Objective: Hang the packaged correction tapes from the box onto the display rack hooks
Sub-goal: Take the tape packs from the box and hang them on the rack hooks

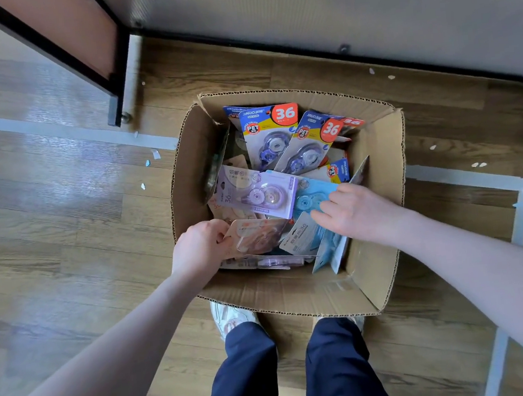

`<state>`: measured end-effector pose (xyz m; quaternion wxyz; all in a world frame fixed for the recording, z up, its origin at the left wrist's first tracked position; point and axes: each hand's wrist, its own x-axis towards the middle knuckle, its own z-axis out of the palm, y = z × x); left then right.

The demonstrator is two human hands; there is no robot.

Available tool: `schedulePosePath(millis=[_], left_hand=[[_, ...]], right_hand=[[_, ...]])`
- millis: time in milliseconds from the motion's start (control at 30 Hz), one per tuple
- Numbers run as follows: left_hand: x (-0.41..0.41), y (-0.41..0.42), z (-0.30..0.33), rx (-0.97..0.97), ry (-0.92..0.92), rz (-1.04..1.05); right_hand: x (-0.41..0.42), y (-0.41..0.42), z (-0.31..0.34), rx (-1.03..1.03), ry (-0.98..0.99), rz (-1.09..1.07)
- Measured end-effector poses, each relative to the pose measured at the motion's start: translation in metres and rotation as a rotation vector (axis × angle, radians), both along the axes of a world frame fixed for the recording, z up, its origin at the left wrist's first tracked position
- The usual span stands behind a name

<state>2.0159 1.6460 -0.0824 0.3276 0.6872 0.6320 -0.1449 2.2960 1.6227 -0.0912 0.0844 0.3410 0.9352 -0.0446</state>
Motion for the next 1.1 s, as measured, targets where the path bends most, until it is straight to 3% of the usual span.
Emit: schedulePosePath(millis=[133, 300, 500, 600, 700, 1100], left_hand=[[0.002, 0.003, 0.009, 0.014, -0.058, 0.070], [0.004, 0.014, 0.032, 0.029, -0.151, 0.130], [0.008, 0.033, 0.066, 0.044, -0.174, 0.156], [0.011, 0.039, 0.075, 0.064, -0.184, 0.152], [0.016, 0.039, 0.082, 0.075, -0.201, 0.145], [0.022, 0.051, 0.122, 0.121, -0.180, 0.077]], right_hand=[[0.001, 0.016, 0.014, 0.073, 0.126, 0.013], [0.007, 0.029, 0.038, 0.022, 0.251, -0.223], [0.014, 0.042, 0.063, -0.370, 0.103, -0.757], [0.019, 0.042, 0.064, -0.483, -0.047, -0.863], [0.028, 0.035, 0.065, -0.545, -0.003, -1.001], [0.018, 0.035, 0.131, -0.292, 0.248, -1.042]])
